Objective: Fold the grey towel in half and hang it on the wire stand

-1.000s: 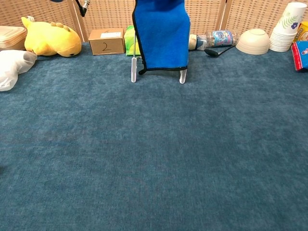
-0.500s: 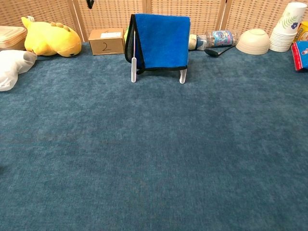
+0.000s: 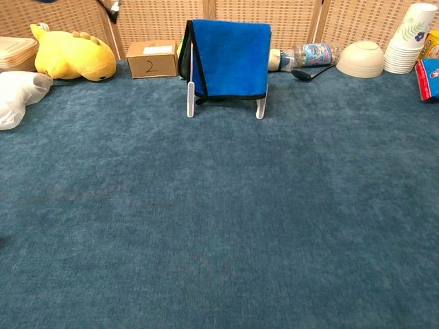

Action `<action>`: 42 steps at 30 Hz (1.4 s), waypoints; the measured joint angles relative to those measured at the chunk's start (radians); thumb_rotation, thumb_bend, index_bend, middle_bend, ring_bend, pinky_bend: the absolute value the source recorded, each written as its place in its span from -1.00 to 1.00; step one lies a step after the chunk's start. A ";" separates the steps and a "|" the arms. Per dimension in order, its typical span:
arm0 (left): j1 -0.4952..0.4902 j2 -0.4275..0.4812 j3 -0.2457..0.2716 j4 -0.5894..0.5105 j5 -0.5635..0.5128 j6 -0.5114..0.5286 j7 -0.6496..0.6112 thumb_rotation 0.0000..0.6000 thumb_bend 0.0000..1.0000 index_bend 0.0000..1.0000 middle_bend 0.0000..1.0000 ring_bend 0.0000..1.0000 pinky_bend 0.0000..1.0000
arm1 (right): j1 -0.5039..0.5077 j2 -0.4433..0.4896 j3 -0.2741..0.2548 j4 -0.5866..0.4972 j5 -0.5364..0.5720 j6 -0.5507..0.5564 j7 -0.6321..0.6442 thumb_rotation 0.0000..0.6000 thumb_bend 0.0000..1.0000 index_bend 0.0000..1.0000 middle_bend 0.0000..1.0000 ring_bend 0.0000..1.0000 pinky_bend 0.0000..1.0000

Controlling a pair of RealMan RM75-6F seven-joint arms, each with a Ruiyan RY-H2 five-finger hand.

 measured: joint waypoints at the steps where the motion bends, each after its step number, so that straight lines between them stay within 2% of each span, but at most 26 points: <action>1: 0.030 0.029 0.006 -0.065 -0.002 0.018 0.001 1.00 -0.94 -0.86 -1.00 -1.00 -1.00 | 0.003 0.001 0.001 0.000 -0.001 -0.003 -0.001 1.00 -0.70 -0.64 -0.87 -1.00 -1.00; 13: 0.352 0.361 0.093 -0.700 0.025 0.185 -0.026 1.00 -0.94 -0.81 -1.00 -1.00 -1.00 | 0.034 0.010 0.006 -0.006 -0.011 -0.027 -0.031 1.00 -0.58 -0.67 -0.90 -1.00 -1.00; 23: 0.615 0.581 0.203 -1.042 0.165 0.315 -0.119 1.00 -0.94 -0.80 -1.00 -1.00 -1.00 | 0.052 0.012 0.000 -0.006 -0.024 -0.039 -0.056 1.00 -0.52 -0.71 -0.91 -1.00 -1.00; 27: 0.722 0.650 0.262 -1.136 0.248 0.365 -0.157 1.00 -0.93 -0.77 -1.00 -1.00 -1.00 | 0.060 0.007 -0.005 -0.005 -0.032 -0.047 -0.067 1.00 -0.47 -0.74 -0.92 -1.00 -1.00; 34: 0.930 0.757 0.418 -1.245 0.477 0.492 -0.196 1.00 -0.88 -0.63 -0.97 -1.00 -1.00 | 0.072 -0.018 -0.017 -0.003 -0.046 -0.042 -0.109 1.00 -0.39 -0.79 -0.93 -1.00 -1.00; 37: 0.995 0.771 0.475 -1.256 0.555 0.559 -0.190 1.00 -0.85 -0.61 -0.96 -1.00 -1.00 | 0.075 -0.030 -0.025 -0.002 -0.053 -0.038 -0.128 1.00 -0.39 -0.80 -0.94 -1.00 -1.00; 42: 1.087 0.759 0.542 -1.251 0.667 0.676 -0.139 1.00 -0.83 -0.58 -0.93 -1.00 -1.00 | 0.075 -0.055 -0.040 -0.001 -0.064 -0.020 -0.170 1.00 -0.38 -0.86 -0.96 -1.00 -1.00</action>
